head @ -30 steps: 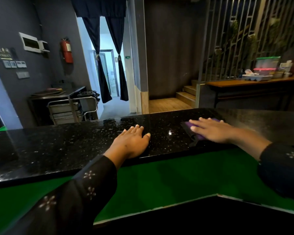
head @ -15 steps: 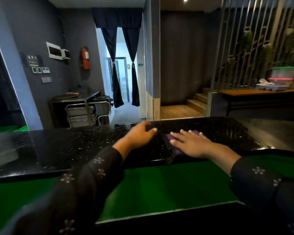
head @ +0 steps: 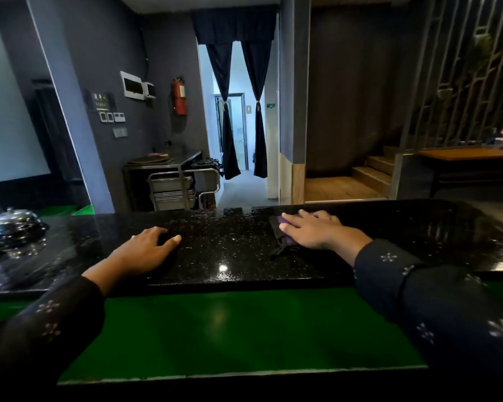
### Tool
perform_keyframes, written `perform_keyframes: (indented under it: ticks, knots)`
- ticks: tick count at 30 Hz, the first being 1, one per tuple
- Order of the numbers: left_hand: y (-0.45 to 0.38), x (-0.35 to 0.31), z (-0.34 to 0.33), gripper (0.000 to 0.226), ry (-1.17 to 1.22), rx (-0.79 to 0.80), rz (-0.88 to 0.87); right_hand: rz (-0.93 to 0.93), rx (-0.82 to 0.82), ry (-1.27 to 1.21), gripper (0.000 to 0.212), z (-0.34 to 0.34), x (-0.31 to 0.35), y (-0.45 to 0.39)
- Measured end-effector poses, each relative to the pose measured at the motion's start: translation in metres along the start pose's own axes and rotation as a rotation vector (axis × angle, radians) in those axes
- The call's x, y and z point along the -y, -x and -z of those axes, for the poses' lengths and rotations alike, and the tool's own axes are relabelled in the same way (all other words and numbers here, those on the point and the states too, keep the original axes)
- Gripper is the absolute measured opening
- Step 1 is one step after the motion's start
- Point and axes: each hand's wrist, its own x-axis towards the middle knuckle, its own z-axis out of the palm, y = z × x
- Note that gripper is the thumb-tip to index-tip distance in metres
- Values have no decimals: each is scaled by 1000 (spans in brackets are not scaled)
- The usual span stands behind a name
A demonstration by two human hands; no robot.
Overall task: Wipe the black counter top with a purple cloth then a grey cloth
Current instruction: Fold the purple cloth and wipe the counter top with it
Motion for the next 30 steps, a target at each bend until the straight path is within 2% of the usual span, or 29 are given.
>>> perform_keyframes:
  ticks: [3,8,11,14,22,27,30]
  knots:
    - [-4,6,-6,68,-30,6,12,44,40,-15,64,3,-18,-13]
    - [-15,8,-11,66,-101,-1,-4,-205,55,-44,66,10,-67,-53]
    - [-21,9,-12,64,-102,5,-18,-260,68,-62,68,13,-51,-73]
    - [-26,15,-15,65,-112,16,-37,-201,83,-64,62,16,4,-80]
    - [-25,19,-13,64,-91,25,-72,133,73,31,62,-9,127,-74]
    - [-23,21,-12,66,-83,20,-85,235,74,5,58,-15,118,-13]
    - [-22,24,-12,67,-75,21,-101,153,58,-10,56,-12,84,23]
